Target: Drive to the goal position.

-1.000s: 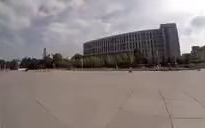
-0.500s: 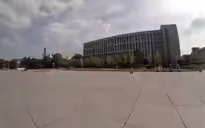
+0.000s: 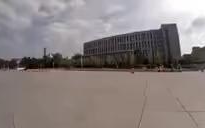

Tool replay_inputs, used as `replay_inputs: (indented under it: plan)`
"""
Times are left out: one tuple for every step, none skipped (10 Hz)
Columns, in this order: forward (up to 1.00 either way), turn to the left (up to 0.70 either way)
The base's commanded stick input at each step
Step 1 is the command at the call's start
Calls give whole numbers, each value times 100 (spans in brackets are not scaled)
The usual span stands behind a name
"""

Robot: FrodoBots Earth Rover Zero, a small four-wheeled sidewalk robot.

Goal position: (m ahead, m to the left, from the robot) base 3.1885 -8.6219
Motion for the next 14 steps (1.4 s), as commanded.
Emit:
replay_inputs:
  plan:
    - [65,0]
    - [65,0]
    - [65,0]
    - [65,0]
    - [65,0]
    - [65,0]
    - [64,0]
    - [65,0]
    - [65,0]
    - [65,0]
    - [65,0]
    - [65,0]
    - [65,0]
    - [65,0]
